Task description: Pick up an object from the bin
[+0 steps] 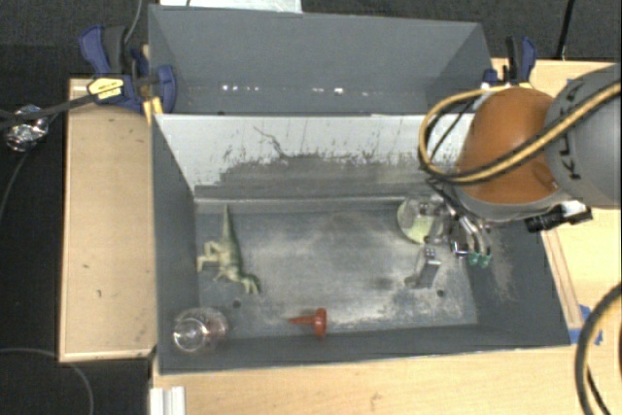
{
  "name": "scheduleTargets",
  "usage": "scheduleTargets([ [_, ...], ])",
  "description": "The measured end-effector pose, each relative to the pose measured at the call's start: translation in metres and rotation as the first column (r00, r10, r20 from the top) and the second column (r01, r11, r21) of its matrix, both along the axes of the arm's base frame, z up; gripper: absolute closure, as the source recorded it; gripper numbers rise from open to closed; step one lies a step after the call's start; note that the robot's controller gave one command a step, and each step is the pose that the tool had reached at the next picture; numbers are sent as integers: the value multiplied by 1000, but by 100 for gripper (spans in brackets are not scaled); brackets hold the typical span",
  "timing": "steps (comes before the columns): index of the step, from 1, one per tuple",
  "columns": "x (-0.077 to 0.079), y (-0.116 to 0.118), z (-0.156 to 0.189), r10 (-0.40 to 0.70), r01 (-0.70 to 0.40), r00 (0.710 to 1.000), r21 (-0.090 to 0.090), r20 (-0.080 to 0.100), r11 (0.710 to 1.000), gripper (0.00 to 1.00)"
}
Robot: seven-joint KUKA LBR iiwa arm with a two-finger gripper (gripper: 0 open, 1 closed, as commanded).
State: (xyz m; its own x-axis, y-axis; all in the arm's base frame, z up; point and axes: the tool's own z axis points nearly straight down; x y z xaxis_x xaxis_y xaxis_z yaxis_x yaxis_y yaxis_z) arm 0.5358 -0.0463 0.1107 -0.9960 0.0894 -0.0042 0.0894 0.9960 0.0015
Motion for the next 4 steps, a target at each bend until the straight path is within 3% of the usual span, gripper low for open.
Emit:
scheduleTargets([
  [1, 22, -23, 13, 54, -54, 999, -2, -5, 999, 0],
  [2, 44, -40, 9, 38, -38, 999, -2, 9, 999, 0],
  [3, 56, -65, -40, -7, 7, 1000, -2, 1, 1000, 0],
  [4, 50, -59, -38, -162, 162, 987, 0, 14, 987, 100],
])
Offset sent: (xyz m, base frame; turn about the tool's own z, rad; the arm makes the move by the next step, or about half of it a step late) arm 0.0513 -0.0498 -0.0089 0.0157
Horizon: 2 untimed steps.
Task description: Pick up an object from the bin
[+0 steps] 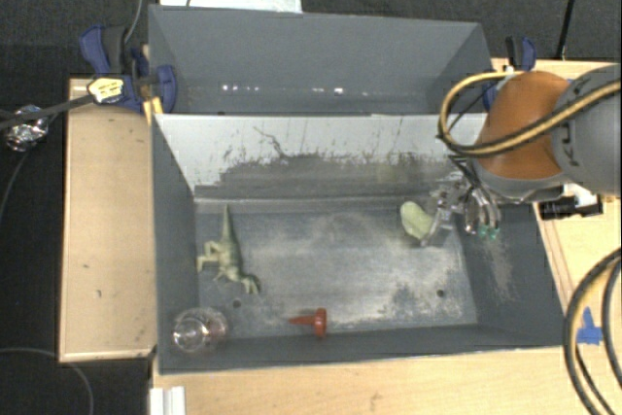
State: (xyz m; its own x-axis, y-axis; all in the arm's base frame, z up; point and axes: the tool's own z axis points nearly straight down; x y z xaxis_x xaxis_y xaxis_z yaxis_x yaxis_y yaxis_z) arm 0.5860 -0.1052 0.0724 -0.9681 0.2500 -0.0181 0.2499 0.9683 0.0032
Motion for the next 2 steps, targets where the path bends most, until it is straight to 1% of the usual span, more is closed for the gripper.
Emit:
scheduleTargets([
  [2, -1, 1, 3, -1, 1, 1000, 0, 0, 1000, 100],
])
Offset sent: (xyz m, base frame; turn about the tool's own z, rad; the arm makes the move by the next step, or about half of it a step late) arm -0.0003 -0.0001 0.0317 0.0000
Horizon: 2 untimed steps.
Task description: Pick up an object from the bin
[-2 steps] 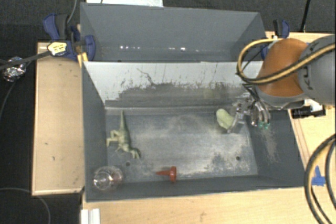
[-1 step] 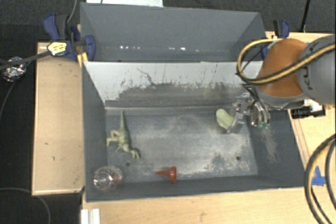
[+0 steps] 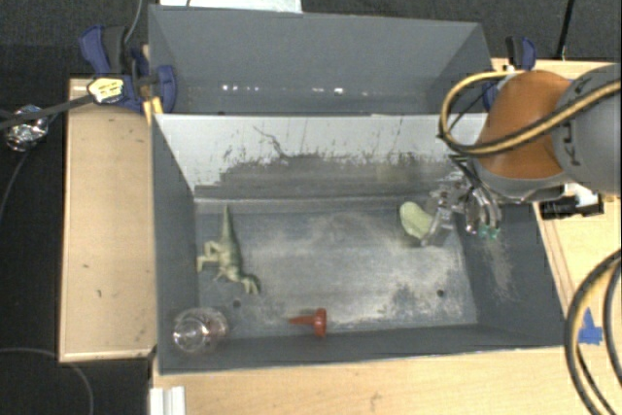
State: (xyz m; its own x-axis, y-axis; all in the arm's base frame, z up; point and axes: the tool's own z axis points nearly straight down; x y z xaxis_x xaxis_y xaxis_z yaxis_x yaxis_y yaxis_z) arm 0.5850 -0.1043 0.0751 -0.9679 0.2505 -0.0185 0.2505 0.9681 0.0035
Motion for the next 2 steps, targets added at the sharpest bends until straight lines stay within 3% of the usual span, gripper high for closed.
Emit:
scheduleTargets([
  [2, 0, 0, 17, 1, -1, 1000, 1, 0, 1000, 100],
])
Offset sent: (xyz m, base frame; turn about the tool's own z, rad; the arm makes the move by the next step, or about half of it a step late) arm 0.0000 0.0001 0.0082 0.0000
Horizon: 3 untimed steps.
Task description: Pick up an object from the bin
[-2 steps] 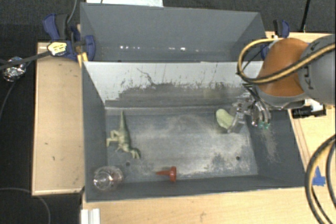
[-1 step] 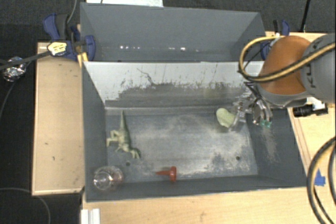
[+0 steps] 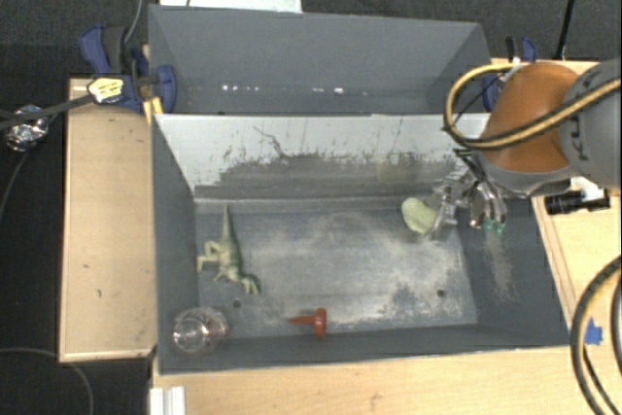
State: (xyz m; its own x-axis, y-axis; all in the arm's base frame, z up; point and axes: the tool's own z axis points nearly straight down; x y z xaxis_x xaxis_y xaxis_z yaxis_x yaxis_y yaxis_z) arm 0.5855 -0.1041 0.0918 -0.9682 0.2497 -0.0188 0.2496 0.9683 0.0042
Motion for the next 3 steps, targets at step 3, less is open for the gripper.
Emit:
scheduleTargets([
  [3, -1, 0, 31, 1, -1, 1000, 1, -2, 1000, 100],
])
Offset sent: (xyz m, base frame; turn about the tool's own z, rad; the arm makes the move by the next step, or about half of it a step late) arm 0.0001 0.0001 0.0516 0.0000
